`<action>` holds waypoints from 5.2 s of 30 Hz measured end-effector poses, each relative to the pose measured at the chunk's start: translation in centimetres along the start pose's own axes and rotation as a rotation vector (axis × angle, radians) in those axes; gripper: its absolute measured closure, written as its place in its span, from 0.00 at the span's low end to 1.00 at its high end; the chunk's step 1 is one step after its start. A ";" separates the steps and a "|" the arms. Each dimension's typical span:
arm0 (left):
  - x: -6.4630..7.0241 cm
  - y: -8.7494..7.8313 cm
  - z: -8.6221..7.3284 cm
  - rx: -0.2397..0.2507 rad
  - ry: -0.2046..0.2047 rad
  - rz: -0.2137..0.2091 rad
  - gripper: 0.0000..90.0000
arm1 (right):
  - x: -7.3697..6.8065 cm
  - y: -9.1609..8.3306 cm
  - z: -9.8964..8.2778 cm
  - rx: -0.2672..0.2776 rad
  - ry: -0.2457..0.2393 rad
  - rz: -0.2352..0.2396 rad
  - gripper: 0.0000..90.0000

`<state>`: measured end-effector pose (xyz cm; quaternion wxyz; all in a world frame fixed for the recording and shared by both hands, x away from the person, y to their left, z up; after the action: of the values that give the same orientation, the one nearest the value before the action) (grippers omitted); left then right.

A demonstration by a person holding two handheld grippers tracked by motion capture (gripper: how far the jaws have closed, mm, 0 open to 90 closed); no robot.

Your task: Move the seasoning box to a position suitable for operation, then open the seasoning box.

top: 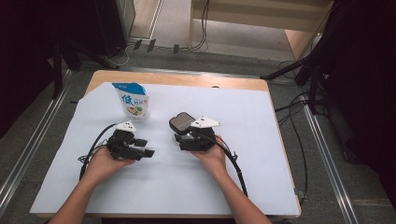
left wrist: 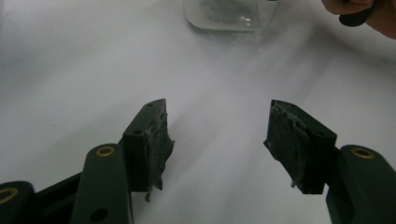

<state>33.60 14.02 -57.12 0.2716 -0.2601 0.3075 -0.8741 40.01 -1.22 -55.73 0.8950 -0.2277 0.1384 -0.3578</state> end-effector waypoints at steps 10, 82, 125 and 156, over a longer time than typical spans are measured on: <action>-0.1 0.1 0.1 0.006 -0.001 -0.008 0.44 | 0.1 -0.4 -0.7 -0.020 0.004 0.006 0.18; -1.1 4.7 6.8 0.010 0.085 -0.087 0.99 | -1.3 -6.1 -3.5 -0.051 0.064 0.182 1.00; 2.9 5.9 6.4 -0.001 0.147 -0.150 0.98 | 4.1 -7.0 -3.2 -0.039 0.139 0.087 1.00; 3.8 5.1 7.6 0.093 0.185 -0.101 0.26 | 7.0 -7.8 -3.0 -0.067 0.135 0.060 1.00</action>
<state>37.23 5.24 -54.40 0.2093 -0.1806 0.2770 -0.9203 39.18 -12.05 -54.92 0.8859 -0.2284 0.2171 -0.3404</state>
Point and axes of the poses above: each handheld gripper's, and its own axes: y roughly forward along the jaws, z roughly out of its top, x roughly to its right, the point moved 10 cm from there along y, roughly forward along the jaws, and after that the axes turned 1 degree about x, right-handed, at the moved point
